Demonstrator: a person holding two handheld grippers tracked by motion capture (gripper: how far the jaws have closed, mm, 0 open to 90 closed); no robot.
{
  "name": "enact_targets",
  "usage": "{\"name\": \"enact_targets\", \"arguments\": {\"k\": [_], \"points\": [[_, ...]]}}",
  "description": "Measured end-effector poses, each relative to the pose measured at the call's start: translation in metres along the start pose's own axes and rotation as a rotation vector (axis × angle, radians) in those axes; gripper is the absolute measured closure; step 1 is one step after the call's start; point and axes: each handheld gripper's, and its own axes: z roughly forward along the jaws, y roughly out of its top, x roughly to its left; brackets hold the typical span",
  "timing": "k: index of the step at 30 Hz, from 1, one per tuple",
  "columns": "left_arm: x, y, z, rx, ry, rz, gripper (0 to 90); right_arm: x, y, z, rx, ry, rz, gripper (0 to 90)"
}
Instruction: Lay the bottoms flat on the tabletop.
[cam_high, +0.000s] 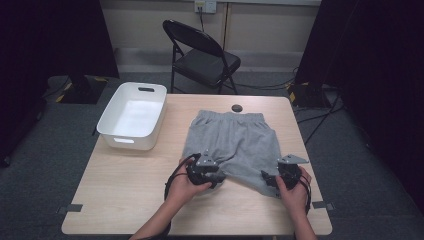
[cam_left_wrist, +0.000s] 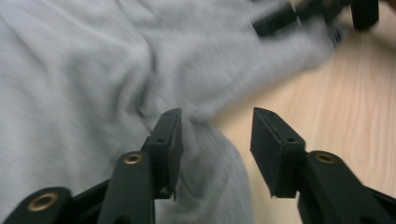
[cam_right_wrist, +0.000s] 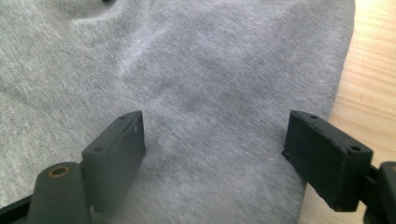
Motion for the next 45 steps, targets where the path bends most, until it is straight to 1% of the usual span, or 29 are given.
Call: {"name": "enact_targets", "arguments": {"k": [2,3,5,6,7,8,9,11,12,13,14,17,20,21,22,24,28,30,32,36,38,40,42,43,44,45], "points": [[-0.001,-0.006,0.006,0.025,0.007,0.009,53.8,0.000,0.000,0.000,0.000,-0.002,0.000,19.8],[0.000,-0.009,0.009,0.026,0.015,0.010,52.2,0.000,0.000,0.000,0.000,-0.002,0.000,19.8],[0.002,-0.013,0.014,0.030,0.011,0.013,50.4,0.000,0.000,0.000,0.000,-0.002,0.000,19.7],[0.002,-0.014,0.015,0.017,0.010,0.022,50.2,0.000,0.000,0.000,0.000,-0.002,0.000,19.8],[0.001,-0.014,0.016,0.017,0.015,0.031,50.0,0.000,0.000,0.000,0.000,-0.001,0.001,19.7],[0.000,-0.013,0.017,0.021,0.021,0.050,50.4,0.000,0.000,0.000,0.000,-0.001,0.002,19.7],[-0.001,-0.013,0.017,0.030,0.031,0.078,52.3,0.000,0.000,0.000,0.000,0.000,0.001,19.7],[-0.001,-0.012,0.016,0.036,0.035,0.070,58.6,0.000,0.000,0.000,0.000,0.001,0.002,19.7],[-0.001,-0.012,0.016,0.038,0.031,0.075,63.9,0.000,0.000,0.000,0.000,0.000,0.002,19.7],[-0.002,-0.013,0.016,0.027,0.031,0.063,68.1,0.000,0.000,0.000,0.000,0.000,0.001,19.7],[-0.002,-0.014,0.016,0.025,0.033,0.060,72.4,0.000,0.000,0.000,0.000,0.000,0.001,19.7],[0.000,-0.016,0.014,0.013,0.028,0.057,79.8,0.000,0.000,0.000,0.000,-0.001,0.001,19.7],[0.001,-0.016,0.011,0.036,0.015,0.031,83.8,0.000,0.000,0.000,0.000,-0.001,0.000,19.7],[0.002,-0.016,0.009,0.047,0.007,0.011,84.3,0.000,0.000,0.000,0.000,0.000,0.001,19.7],[0.003,-0.016,0.008,0.053,-0.006,-0.012,84.6,0.000,0.000,0.000,0.000,0.000,0.001,19.7],[0.004,-0.017,0.004,0.068,-0.024,-0.039,85.0,0.000,0.000,0.000,0.000,0.000,0.002,19.7],[0.005,-0.024,-0.003,0.056,-0.071,-0.071,85.1,0.000,0.000,0.000,0.000,0.000,0.002,19.7],[0.006,-0.029,-0.009,0.054,-0.083,-0.085,85.0,0.000,0.000,0.000,0.000,0.000,0.002,19.7],[0.007,-0.033,-0.014,0.055,-0.094,-0.086,85.0,0.000,0.000,0.000,0.000,0.000,0.002,19.7],[0.009,-0.042,-0.026,0.053,-0.093,-0.083,84.9,0.000,0.000,0.000,0.000,0.000,0.001,19.7],[0.011,-0.046,-0.030,0.051,-0.094,-0.090,84.7,0.000,0.000,0.000,0.000,0.000,0.001,19.7],[0.012,-0.048,-0.032,0.045,-0.096,-0.091,84.4,0.000,0.000,0.000,0.000,0.000,0.001,19.7],[0.011,-0.047,-0.032,0.042,-0.096,-0.091,83.6,0.000,0.000,0.000,0.000,0.000,0.001,19.7],[0.011,-0.045,-0.031,0.044,-0.096,-0.085,82.7,0.000,0.000,0.000,0.001,0.000,0.002,19.7],[0.010,-0.043,-0.030,0.045,-0.092,-0.084,79.7,0.000,0.000,0.000,0.000,0.000,0.001,19.7],[0.009,-0.039,-0.028,0.045,-0.090,-0.084,74.5,0.000,0.000,0.000,0.000,0.000,0.001,19.7]]}}
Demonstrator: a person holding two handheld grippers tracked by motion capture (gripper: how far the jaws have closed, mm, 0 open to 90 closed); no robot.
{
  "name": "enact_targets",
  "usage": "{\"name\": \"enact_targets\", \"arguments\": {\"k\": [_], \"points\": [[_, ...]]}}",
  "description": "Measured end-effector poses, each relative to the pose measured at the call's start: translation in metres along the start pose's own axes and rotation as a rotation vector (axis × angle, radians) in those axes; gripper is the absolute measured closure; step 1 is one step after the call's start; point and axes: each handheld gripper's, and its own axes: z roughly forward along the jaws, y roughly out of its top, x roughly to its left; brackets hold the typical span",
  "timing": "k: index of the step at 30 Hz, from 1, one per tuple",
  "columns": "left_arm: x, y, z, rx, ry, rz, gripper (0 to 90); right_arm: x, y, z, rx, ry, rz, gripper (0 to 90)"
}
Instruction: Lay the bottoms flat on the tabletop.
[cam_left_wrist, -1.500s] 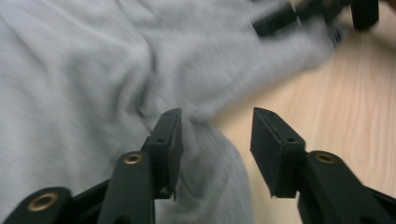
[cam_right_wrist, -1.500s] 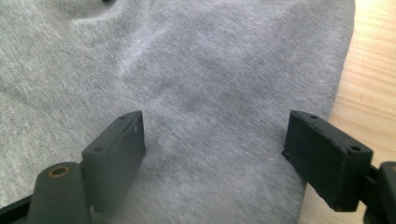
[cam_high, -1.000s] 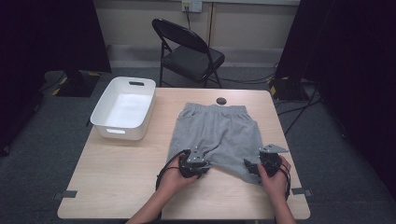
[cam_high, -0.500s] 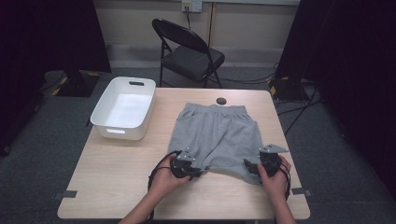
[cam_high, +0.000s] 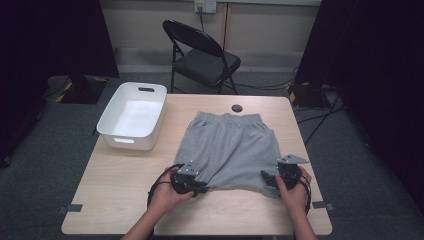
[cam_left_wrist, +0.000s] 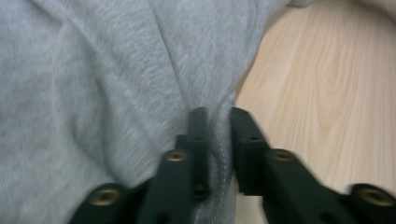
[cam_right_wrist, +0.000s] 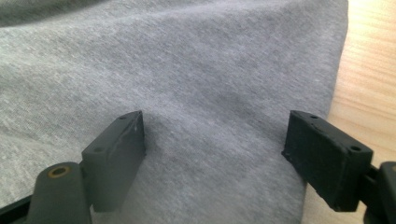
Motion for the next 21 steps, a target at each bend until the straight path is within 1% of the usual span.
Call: {"name": "enact_targets", "arguments": {"k": [1,2,3,4,6,7,9,11,13,14,15,17,18,19,20,21], "points": [[-0.001,0.002,0.001,0.001,-0.001,-0.005,69.3,0.000,0.000,0.000,0.000,0.000,-0.001,19.7],[-0.002,0.006,0.002,-0.011,0.002,-0.002,64.4,0.000,0.000,0.000,0.000,0.000,0.000,19.7],[-0.003,0.010,0.003,-0.024,0.012,0.019,58.5,0.000,0.000,0.000,0.000,0.000,0.000,19.7],[-0.004,0.014,0.004,-0.034,0.015,0.036,55.1,0.000,0.000,0.000,0.000,0.000,0.000,19.7],[-0.004,0.020,0.007,-0.064,0.016,0.048,50.7,0.000,0.000,0.000,0.000,0.000,0.000,19.7],[-0.005,0.026,0.010,-0.071,0.024,0.066,47.2,0.000,0.000,0.000,0.000,0.000,0.000,19.7],[-0.005,0.032,0.017,-0.072,0.033,0.095,44.4,0.000,0.000,0.000,0.000,0.000,0.000,19.7],[-0.007,0.038,0.027,-0.063,0.030,0.117,40.5,0.000,0.000,0.000,0.000,0.001,0.001,19.7],[-0.008,0.042,0.037,-0.039,0.021,0.152,39.7,0.000,0.000,0.000,0.000,0.001,0.000,19.7],[-0.009,0.043,0.042,-0.035,0.014,0.157,40.4,0.000,0.000,0.000,0.000,0.001,0.001,19.7],[-0.010,0.045,0.047,-0.022,0.014,0.173,40.1,0.000,0.000,0.000,0.000,0.001,0.000,19.7],[-0.011,0.047,0.055,0.016,0.015,0.205,40.9,0.000,0.000,0.000,0.000,0.001,0.001,19.7],[-0.012,0.047,0.059,0.030,0.017,0.210,41.6,0.000,0.000,0.000,0.000,0.001,0.001,19.7],[-0.012,0.047,0.061,0.035,0.022,0.222,45.6,0.000,0.000,0.000,0.000,0.001,0.001,19.7],[-0.012,0.048,0.061,0.035,0.029,0.220,48.1,0.000,0.000,0.000,0.000,0.001,0.001,19.7],[-0.012,0.050,0.061,0.044,0.036,0.229,51.9,0.000,0.000,0.000,0.000,0.001,0.001,19.7]]}}
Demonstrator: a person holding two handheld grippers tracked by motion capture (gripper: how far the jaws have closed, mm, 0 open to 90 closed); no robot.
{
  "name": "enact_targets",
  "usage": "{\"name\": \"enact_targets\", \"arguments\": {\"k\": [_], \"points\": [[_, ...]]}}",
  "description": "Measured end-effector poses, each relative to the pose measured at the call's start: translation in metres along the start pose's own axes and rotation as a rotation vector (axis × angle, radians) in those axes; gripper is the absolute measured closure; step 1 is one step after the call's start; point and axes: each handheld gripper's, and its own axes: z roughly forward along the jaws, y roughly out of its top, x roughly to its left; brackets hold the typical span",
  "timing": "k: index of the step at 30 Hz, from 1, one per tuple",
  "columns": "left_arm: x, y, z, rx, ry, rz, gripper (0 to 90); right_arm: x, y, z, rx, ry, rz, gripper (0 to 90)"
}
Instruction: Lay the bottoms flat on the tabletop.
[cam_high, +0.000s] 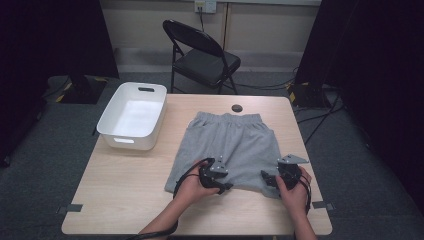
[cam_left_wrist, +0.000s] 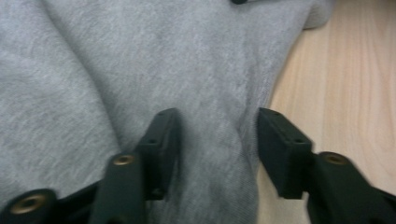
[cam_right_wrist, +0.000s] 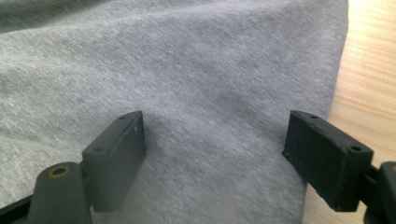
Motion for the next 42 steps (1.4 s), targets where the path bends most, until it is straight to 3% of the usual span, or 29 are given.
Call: {"name": "enact_targets", "arguments": {"k": [2,4,7,9,12,15,22,24,31,34,40,42], "points": [[0.000,0.002,0.000,0.015,0.015,0.024,61.2,0.000,0.000,0.000,0.000,0.000,0.000,19.7],[0.002,0.003,0.000,0.026,0.038,0.023,71.7,0.000,0.000,0.000,0.000,0.001,0.000,19.7],[0.005,0.009,-0.001,0.060,0.035,-0.032,82.7,0.000,0.000,0.000,0.000,0.000,-0.001,19.7],[0.008,0.013,-0.003,0.064,0.001,-0.065,83.4,0.000,0.000,0.000,0.000,0.000,-0.001,19.7],[0.016,0.021,-0.011,0.012,-0.057,-0.136,83.4,0.000,0.000,0.000,0.000,0.001,0.000,19.7],[0.029,0.026,-0.016,-0.031,-0.074,-0.203,83.1,0.000,0.000,0.000,0.000,0.001,0.000,19.7],[0.041,0.017,-0.001,-0.018,0.000,-0.257,78.8,0.000,0.000,0.000,0.000,0.001,0.000,19.7],[0.041,0.011,0.004,-0.004,0.008,-0.255,79.2,0.000,0.000,0.000,0.000,0.002,0.000,19.7],[0.038,0.006,0.005,-0.026,0.025,-0.269,76.3,0.000,0.000,-0.004,-0.008,0.013,0.015,23.6],[0.036,0.006,0.006,-0.023,0.032,-0.264,76.3,0.001,0.006,-0.012,-0.047,0.068,0.021,25.7],[0.034,0.007,0.006,-0.019,0.043,-0.264,75.1,0.031,0.021,-0.019,-0.064,0.227,-0.106,41.6],[0.033,0.007,0.006,-0.017,0.048,-0.261,74.8,0.040,0.024,-0.017,-0.062,0.273,-0.127,46.1]]}}
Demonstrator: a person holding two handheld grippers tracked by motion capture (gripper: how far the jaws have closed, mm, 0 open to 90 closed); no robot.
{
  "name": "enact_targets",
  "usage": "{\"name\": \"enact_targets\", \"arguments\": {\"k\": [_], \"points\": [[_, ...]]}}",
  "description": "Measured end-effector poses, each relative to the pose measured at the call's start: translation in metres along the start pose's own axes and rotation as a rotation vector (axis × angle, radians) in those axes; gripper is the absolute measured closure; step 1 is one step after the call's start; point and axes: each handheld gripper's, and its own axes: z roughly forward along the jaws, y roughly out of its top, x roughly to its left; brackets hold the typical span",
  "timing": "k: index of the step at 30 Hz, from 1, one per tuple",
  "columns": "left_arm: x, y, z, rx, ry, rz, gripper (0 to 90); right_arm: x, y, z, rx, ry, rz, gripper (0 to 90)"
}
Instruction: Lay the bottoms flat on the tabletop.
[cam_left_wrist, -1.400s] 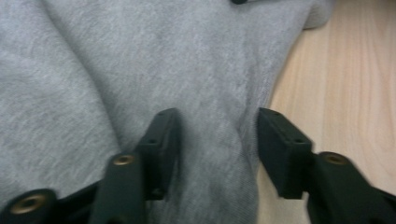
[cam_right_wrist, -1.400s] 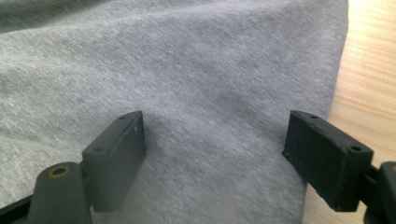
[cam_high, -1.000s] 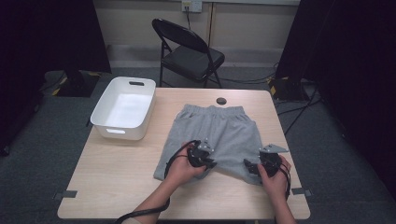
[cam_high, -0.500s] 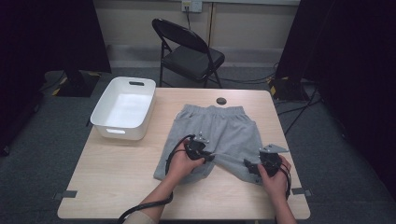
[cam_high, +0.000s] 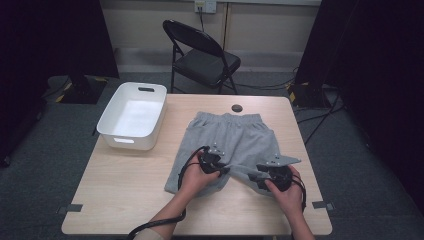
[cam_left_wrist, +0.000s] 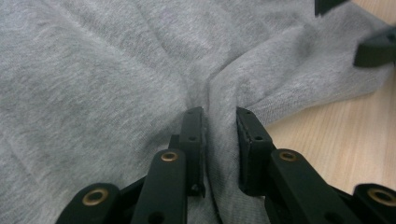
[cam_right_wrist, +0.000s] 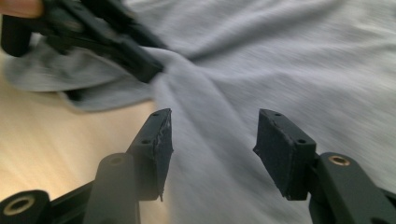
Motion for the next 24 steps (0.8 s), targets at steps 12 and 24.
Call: {"name": "enact_targets", "arguments": {"k": [12,24], "points": [[-0.003,0.001,0.000,0.009,0.008,0.017,73.8,0.019,0.001,0.024,0.074,0.137,-0.042,69.7],[-0.005,-0.001,-0.002,0.007,0.008,0.031,67.4,0.012,-0.003,0.027,0.105,0.147,-0.008,89.1]]}}
